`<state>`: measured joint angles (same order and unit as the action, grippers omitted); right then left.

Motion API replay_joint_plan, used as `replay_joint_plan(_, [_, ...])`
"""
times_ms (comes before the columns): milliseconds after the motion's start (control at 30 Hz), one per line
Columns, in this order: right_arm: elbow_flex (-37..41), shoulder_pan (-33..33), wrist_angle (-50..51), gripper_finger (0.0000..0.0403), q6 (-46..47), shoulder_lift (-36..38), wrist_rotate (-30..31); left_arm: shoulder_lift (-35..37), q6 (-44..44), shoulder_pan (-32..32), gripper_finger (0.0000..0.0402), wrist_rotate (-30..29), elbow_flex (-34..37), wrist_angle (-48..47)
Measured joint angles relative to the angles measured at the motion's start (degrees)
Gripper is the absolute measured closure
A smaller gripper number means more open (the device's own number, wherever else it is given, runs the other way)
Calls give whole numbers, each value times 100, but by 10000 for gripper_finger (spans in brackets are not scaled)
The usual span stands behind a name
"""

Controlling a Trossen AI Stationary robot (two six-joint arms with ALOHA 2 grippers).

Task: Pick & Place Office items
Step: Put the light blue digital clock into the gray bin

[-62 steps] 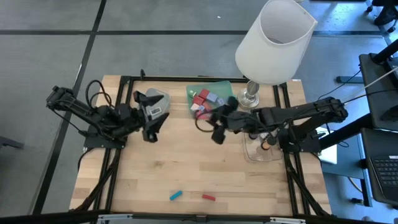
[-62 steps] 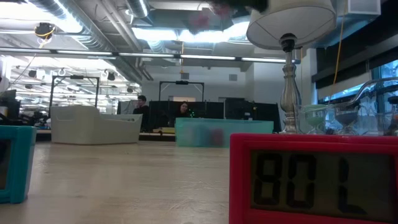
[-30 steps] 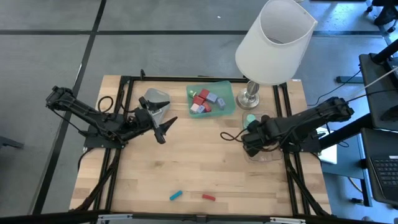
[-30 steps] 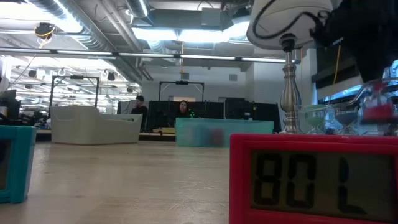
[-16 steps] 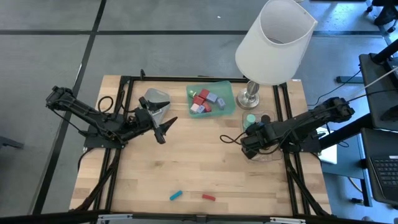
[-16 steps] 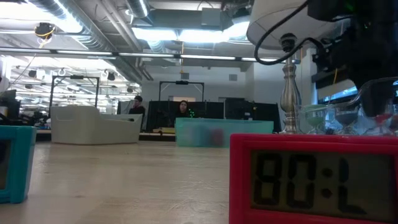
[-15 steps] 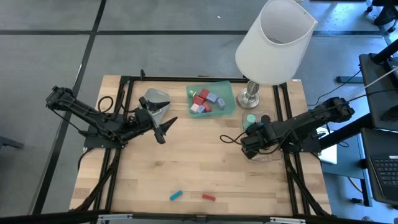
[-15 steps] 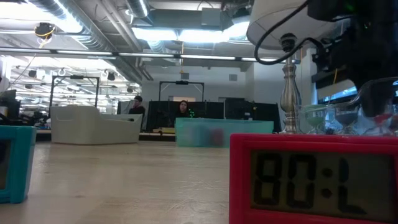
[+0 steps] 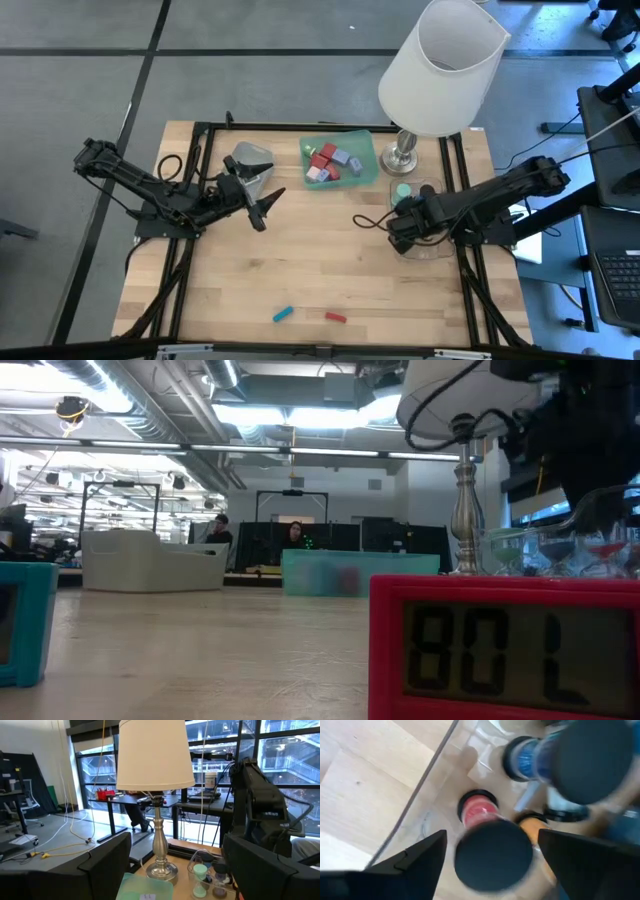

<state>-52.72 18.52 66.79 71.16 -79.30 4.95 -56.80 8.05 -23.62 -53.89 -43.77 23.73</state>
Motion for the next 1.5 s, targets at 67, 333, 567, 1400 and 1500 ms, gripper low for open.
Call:
replay_joint_plan(67, [-266,-42,394,79,-97,12,3,0,0,0,89,0,0,0])
replay_joint_plan(333, [-1706,-20,1166,65,-130,14,791,0,-588,0,89,-4,0,-520])
replay_joint_plan(567, [-2061,446,-859,64,-1202,1,1562,-42,-2280,-13,89,190,0,-2114])
replay_joint_plan(1400, [-2064,1379,-2918,64,-2399,-1648,1710,-2788,-6133,-1930,89,3729,0,-2362])
replay_joint_plan(1500, [-2062,1379,-2928,64,-2407,-1695,1711,-3170,-6008,-2053,89,3696,-206,-2325])
